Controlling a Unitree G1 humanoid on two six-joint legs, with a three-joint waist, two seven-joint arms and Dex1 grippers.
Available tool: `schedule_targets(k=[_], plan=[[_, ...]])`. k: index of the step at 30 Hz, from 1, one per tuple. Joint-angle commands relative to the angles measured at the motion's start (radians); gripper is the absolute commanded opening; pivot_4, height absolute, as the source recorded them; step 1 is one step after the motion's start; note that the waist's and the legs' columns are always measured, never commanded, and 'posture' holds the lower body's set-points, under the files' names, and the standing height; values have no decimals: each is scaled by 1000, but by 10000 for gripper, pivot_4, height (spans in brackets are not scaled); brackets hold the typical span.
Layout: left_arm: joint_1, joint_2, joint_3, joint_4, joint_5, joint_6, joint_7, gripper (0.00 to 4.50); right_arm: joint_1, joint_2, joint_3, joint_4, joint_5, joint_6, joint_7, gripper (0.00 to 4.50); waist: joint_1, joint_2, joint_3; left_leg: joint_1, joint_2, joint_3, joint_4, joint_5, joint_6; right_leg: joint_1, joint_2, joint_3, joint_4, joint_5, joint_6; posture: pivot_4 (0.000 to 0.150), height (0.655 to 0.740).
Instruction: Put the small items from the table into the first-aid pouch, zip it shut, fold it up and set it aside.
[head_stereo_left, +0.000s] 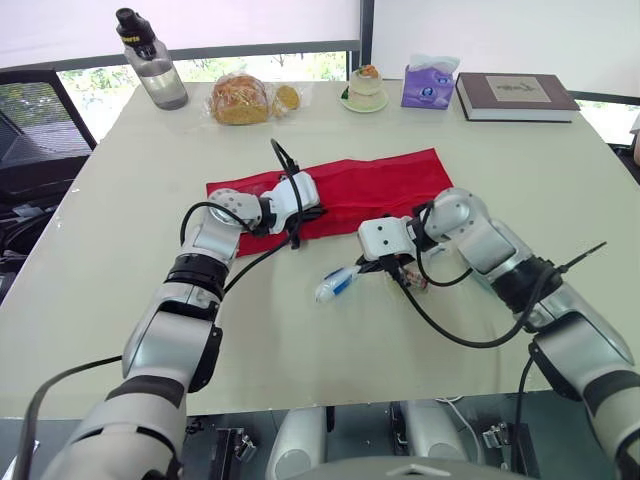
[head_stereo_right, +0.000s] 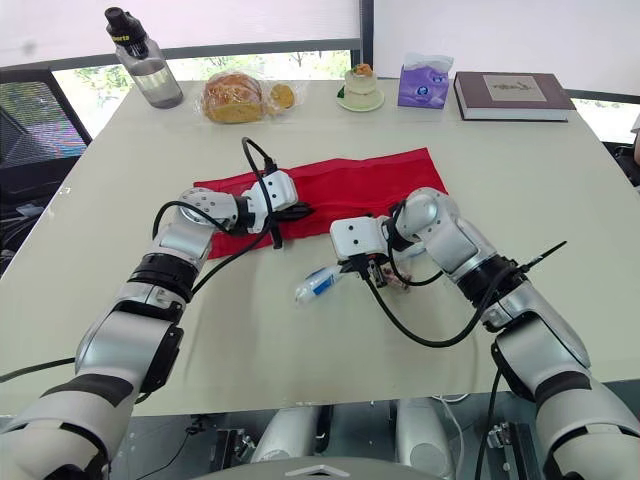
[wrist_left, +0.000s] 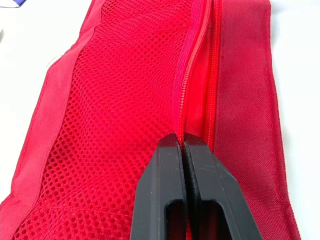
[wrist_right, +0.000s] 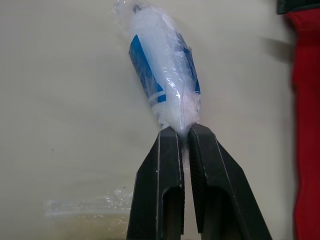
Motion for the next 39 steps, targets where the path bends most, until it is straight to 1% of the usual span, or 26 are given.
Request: schedule_targets(k=[1,3,8,12,16,19,26,35,39], plan=[[-10,-4,17,-23,-18,-10,2,0,-4,-5,-83,-78,35,103,-46,282,0,0,0,0,0,0,0,0,0,0,0,0,0,0,0,1500,7400],[-9,-7,25,-29,-31,-1,-2,0,0,-21,-113,-107,19,163,-96,282,1,0,0,0,0,0,0,0,0,0,0,0,0,0,0,1500,7400],[1,-8,27,-50,-46,15,-16,0,34,-92,-151,-181,0,193,-136,282,3,0,0,0,0,0,0,0,0,0,0,0,0,0,0,1500,7400],[-3,-17,28,-53,-52,24,-20,0,50,-127,-164,-214,-69,345,-248,282,2,0,0,0,0,0,0,0,0,0,0,0,0,0,0,1500,7400],[-5,-47,19,-71,-58,38,-26,0,61,-92,-158,-233,-109,482,-355,282,2,0,0,0,0,0,0,0,0,0,0,0,0,0,0,1500,7400],[-4,-59,15,-78,-56,42,-28,0,75,-66,-136,-252,-133,563,-403,282,1,0,0,0,0,0,0,0,0,0,0,0,0,0,0,1500,7400],[1,-97,4,-113,-59,65,-25,0,65,37,-108,-277,-175,780,-532,282,2,0,0,0,0,0,0,0,0,0,0,1,0,0,0,1500,7400],[12,-146,-5,-159,-59,98,-21,0,-4,182,-127,-207,-163,912,-682,282,4,0,0,0,-1,0,0,0,0,0,0,1,0,0,0,1500,7400],[13,-155,-7,-163,-57,103,-18,0,-14,261,-181,-197,-119,936,-732,282,2,0,0,0,-1,0,0,0,0,0,0,1,0,0,0,1500,7400]])
